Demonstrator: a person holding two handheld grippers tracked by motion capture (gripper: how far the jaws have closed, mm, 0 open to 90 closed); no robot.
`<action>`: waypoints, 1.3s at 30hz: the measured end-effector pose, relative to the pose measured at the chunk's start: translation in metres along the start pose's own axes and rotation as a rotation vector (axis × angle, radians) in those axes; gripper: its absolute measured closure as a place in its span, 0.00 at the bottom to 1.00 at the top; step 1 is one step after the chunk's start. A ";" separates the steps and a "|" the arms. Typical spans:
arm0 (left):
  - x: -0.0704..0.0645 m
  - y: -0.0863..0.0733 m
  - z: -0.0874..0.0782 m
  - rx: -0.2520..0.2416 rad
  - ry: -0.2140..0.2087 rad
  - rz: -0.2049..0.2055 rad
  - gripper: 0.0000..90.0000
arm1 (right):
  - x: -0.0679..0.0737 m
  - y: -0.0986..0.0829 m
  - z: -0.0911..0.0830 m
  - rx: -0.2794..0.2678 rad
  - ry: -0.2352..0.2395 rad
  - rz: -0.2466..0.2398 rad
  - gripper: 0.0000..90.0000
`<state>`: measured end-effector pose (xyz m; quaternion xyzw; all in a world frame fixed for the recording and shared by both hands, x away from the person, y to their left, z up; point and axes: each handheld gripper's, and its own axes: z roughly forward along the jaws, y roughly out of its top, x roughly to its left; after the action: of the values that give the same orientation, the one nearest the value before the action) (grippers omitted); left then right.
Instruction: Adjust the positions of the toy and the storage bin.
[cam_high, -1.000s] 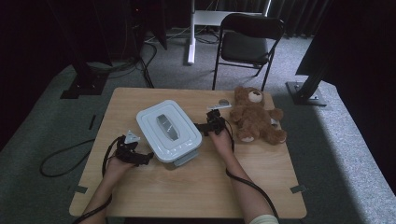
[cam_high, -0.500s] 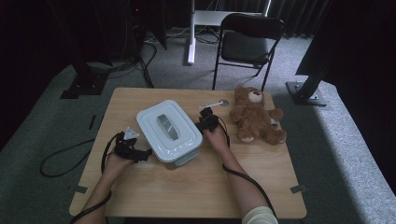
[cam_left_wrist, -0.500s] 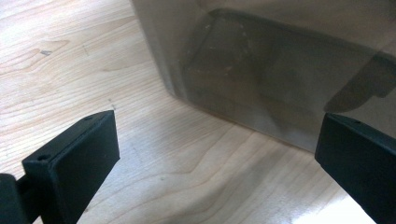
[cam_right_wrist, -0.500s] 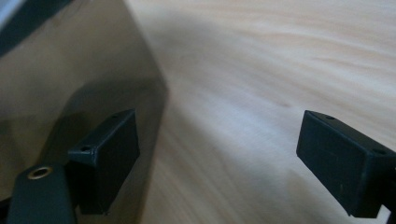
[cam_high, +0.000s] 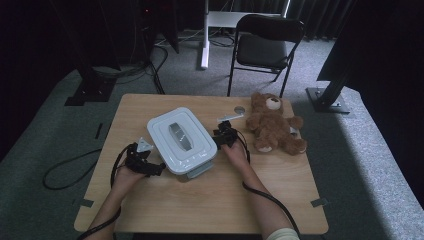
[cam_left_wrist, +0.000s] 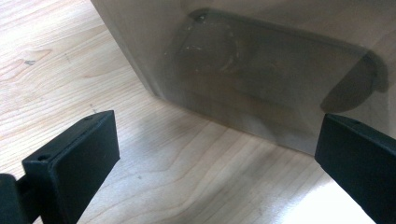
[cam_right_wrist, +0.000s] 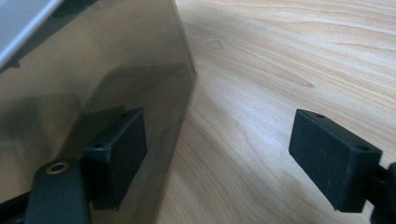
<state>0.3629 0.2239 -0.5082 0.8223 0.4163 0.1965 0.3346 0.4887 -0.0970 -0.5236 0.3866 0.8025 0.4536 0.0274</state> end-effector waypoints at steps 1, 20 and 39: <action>-0.001 0.000 0.000 0.002 0.002 0.004 0.01 | 0.000 -0.001 -0.001 0.000 0.010 -0.001 0.22; -0.038 -0.007 -0.010 0.002 -0.044 0.052 0.01 | 0.010 -0.033 -0.037 -0.007 0.026 -0.046 0.25; -0.036 -0.031 -0.018 -0.022 -0.115 -0.003 0.01 | 0.023 -0.078 -0.077 -0.110 -0.212 -0.173 0.15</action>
<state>0.3135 0.2148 -0.5196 0.8279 0.3954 0.1531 0.3671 0.3958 -0.1588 -0.5297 0.3598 0.7992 0.4497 0.1721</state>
